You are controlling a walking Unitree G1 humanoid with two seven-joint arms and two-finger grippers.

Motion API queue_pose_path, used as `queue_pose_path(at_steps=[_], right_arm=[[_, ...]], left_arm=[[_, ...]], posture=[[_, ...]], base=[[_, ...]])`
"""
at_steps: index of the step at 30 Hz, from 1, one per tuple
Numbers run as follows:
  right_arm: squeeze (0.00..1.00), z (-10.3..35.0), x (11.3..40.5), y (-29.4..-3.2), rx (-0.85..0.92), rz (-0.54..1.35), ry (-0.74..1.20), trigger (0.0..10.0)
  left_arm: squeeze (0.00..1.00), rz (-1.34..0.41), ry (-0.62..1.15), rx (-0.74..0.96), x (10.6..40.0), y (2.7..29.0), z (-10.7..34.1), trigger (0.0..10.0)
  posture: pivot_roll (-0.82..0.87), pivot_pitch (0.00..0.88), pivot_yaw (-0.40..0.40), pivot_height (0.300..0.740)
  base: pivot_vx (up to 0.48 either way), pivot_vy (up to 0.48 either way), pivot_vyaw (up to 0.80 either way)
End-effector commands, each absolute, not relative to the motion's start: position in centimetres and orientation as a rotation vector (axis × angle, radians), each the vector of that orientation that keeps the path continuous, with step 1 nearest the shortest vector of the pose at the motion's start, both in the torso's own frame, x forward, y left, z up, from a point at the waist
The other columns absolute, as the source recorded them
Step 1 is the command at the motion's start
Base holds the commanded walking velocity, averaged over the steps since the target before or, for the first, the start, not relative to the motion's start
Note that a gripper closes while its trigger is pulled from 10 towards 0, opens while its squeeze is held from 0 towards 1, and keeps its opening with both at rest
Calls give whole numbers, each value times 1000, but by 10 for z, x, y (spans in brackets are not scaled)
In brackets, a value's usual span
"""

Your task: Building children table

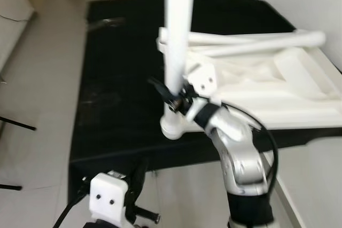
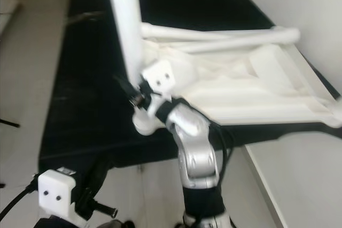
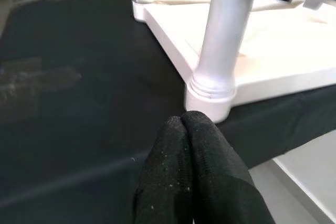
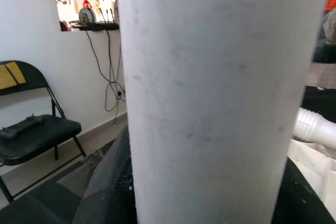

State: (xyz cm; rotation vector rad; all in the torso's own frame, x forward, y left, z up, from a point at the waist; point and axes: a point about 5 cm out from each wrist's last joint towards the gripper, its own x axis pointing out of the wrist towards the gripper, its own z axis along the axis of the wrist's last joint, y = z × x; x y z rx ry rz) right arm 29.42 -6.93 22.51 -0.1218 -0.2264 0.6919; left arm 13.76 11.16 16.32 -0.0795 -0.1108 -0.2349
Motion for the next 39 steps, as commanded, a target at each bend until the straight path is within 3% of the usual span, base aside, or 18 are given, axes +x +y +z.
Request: queue_pose_path(at_steps=[1,4,5,8,9,10,12,13,17,18,25,33,34,37,38,39], right_arm=[[0,168,300,-76,-125,665,68,0],[0,176,309,-71,-130,704,44,0],[0,181,314,-67,-128,727,39,9529],[0,185,314,-64,-126,715,39,9529],[0,190,313,-59,-116,754,31,10000],[1000,200,310,-52,-67,897,0,10000],[1000,200,310,-52,-67,897,0,10000],[1000,221,307,-48,-51,1164,-88,10000],[1000,233,309,-50,-80,1290,-133,10000],[0,237,312,-52,-124,1351,-153,10000],[0,252,322,-54,-185,1608,-151,10000],[0,262,342,-47,-242,1713,-91,10000],[0,263,343,-46,-236,1727,-84,4510],[0,264,344,-46,-230,1735,-81,4510],[0,265,344,-47,-223,1748,-76,0],[0,265,344,-47,-223,1748,-76,0]], left_arm=[[0,-245,-82,-75,138,112,158,10000],[0,-244,-82,-75,139,112,158,10000],[0,-241,-84,-74,140,112,157,10000],[0,-238,-86,-74,141,112,157,10000],[0,-235,-87,-74,141,112,157,10000],[0,-233,-89,-74,142,112,157,10000],[0,-233,-89,-74,142,112,157,10000],[0,-234,-90,-77,142,110,157,10000],[0,-237,-91,-80,142,109,158,10000],[0,-239,-91,-82,141,108,158,10000],[0,-240,-88,-85,138,107,159,10000],[0,-245,-76,-89,135,106,158,10000],[0,-243,-75,-88,135,106,158,10000],[0,-243,-74,-88,135,105,158,10000],[0,-242,-74,-88,135,105,158,10000],[0,-242,-74,-88,135,105,158,10000]], posture=[[-18,245,22,740],[-8,231,12,740],[-9,232,10,740],[-10,232,9,740],[-8,224,1,740],[-7,222,0,740],[-7,222,0,740],[-7,223,-2,740],[-8,228,-6,740],[-5,228,-5,740],[-3,241,-3,740],[8,244,0,740],[10,244,-1,740],[12,243,-3,740],[11,242,-4,740],[11,242,-4,740]], base=[[0,0,0],[0,0,0],[0,0,0],[0,0,0],[0,0,0],[0,0,0],[0,0,0],[0,0,0],[0,0,0],[0,0,0],[0,0,0],[0,0,0],[0,0,0],[0,0,0],[0,0,0],[0,0,0]])
